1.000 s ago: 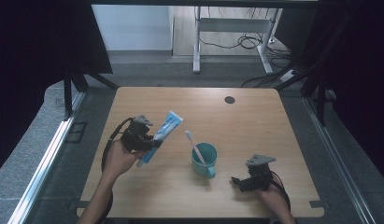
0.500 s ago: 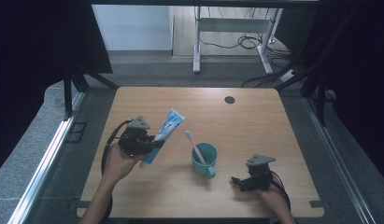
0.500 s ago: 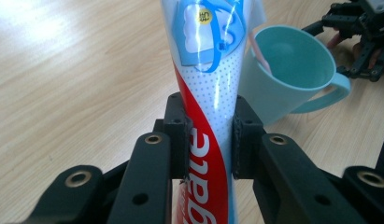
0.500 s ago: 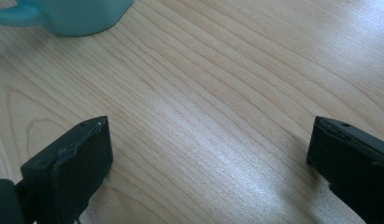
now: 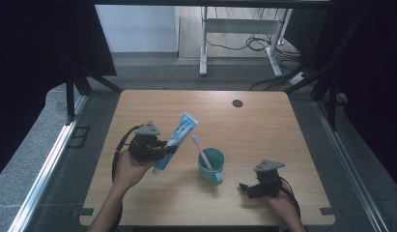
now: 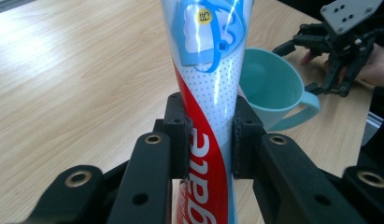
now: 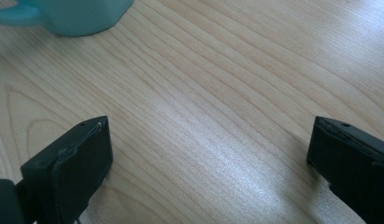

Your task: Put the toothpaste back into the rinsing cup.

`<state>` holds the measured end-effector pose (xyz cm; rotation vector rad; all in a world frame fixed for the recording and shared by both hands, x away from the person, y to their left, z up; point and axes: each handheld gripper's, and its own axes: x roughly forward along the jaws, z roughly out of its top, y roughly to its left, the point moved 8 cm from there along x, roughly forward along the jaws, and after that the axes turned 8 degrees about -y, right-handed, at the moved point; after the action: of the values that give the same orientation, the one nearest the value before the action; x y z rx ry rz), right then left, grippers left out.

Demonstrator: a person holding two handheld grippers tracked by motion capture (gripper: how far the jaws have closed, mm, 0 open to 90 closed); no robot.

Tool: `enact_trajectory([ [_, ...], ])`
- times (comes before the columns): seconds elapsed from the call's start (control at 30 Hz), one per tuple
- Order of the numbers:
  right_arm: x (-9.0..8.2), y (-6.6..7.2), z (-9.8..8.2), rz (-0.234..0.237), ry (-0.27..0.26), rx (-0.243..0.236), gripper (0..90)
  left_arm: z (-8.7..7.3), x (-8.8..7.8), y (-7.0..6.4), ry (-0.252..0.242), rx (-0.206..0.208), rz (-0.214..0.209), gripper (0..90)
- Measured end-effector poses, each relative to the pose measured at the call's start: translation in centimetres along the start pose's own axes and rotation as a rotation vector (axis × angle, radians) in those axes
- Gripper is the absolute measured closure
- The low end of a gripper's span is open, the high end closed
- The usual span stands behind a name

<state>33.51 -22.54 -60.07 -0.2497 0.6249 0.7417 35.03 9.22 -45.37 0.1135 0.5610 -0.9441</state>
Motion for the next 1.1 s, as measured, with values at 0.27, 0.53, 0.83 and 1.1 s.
enact_trajectory([
  [0.27,0.0,0.0,0.0,0.000,0.001,-0.001,0.0,0.2,0.6,-0.9,-0.017,0.009,-0.026,73.0],
  [0.53,0.0,0.0,0.0,0.000,0.001,0.000,0.0,0.4,1.3,-1.8,-0.020,0.021,-0.044,72.9],
  [0.83,0.0,0.0,0.0,0.000,0.001,0.000,0.0,1.3,2.2,-3.0,-0.027,0.041,-0.067,72.9],
  [1.1,0.0,0.0,0.0,0.000,0.001,0.000,0.0,1.9,3.1,-3.9,-0.033,0.051,-0.084,72.9],
])
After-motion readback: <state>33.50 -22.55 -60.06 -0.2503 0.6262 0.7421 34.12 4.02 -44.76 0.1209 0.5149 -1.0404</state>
